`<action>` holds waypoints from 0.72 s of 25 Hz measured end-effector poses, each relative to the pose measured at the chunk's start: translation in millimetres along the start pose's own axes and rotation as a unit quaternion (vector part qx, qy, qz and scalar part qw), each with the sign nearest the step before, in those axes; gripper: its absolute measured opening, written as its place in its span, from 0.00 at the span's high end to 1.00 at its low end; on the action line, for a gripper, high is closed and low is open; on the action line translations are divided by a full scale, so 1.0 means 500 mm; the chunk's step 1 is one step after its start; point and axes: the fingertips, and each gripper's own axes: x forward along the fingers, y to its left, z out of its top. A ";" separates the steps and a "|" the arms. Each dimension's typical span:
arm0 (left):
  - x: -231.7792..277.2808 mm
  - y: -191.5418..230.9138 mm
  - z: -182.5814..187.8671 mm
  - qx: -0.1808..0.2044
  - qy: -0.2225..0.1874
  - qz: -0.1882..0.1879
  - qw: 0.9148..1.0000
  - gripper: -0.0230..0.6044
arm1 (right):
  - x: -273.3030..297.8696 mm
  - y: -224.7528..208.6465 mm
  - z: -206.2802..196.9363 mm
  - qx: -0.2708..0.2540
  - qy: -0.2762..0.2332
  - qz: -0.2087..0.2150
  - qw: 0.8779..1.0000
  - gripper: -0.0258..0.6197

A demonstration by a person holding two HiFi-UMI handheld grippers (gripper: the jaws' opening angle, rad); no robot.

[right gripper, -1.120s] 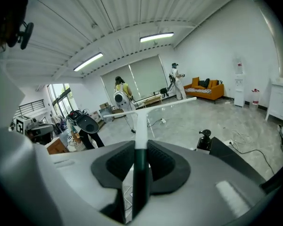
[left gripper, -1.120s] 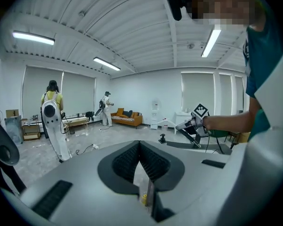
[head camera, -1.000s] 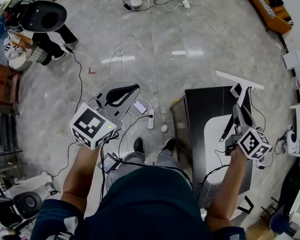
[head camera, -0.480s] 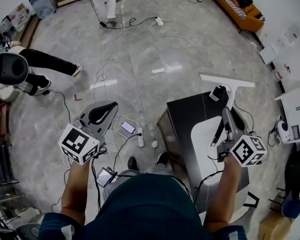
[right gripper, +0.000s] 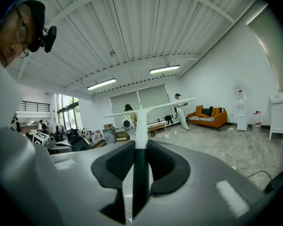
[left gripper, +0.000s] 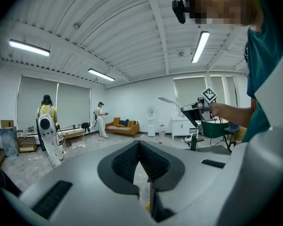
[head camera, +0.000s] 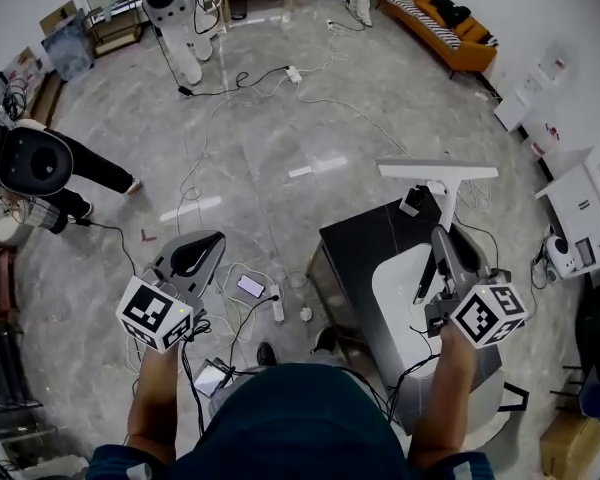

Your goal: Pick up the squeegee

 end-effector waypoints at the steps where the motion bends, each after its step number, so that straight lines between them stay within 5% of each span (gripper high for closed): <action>1: -0.002 -0.001 0.001 0.001 -0.001 -0.001 1.000 0.95 | -0.006 0.004 0.006 -0.002 -0.004 0.000 1.000 0.81; 18: -0.025 -0.012 -0.001 0.002 -0.001 -0.008 1.000 0.95 | -0.109 0.050 0.069 -0.034 -0.058 -0.017 0.998 0.82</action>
